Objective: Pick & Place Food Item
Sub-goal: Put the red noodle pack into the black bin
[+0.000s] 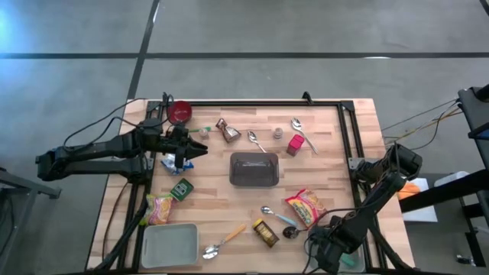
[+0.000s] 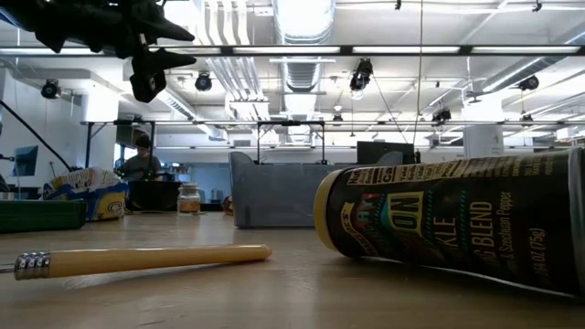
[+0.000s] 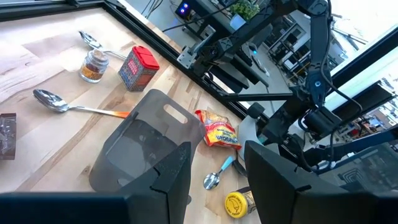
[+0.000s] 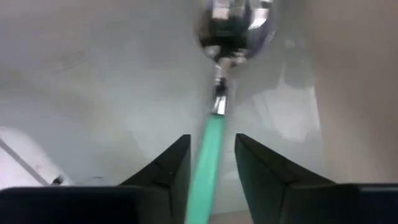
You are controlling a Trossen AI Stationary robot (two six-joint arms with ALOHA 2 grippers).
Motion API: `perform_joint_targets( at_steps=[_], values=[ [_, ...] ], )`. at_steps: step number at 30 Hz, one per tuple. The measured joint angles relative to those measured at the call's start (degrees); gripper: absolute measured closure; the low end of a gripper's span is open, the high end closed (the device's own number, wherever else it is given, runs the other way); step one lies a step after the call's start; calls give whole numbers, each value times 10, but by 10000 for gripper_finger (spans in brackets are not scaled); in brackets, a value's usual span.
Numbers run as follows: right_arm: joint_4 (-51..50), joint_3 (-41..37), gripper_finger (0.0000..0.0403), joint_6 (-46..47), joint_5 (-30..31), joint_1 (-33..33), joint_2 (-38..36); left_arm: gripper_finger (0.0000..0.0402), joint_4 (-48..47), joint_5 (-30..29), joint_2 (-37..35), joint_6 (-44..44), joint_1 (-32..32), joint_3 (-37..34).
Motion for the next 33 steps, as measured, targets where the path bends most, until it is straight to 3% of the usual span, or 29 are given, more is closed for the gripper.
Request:
perform_joint_targets(
  at_steps=[11, 15, 21, 26, 33],
  values=[
    [-8, 9, 178, 33, -1, 0, -1, 249, 0, 0, 0, 7, 0, 0],
    [-15, 8, 143, 47, -27, 0, -1, 249, 0, 0, 0, 9, 0, 0],
    [-29, 17, 123, 68, -41, 0, -20, 249, 0, 0, 0, 9, 0, 0],
    [-111, 56, 123, 74, 9, -1, -56, 249, 0, 0, 0, 9, 0, 0],
    [-244, 104, 123, 148, 196, -15, -121, 249, 2, -17, 0, 3, 0, 0]
  ],
)
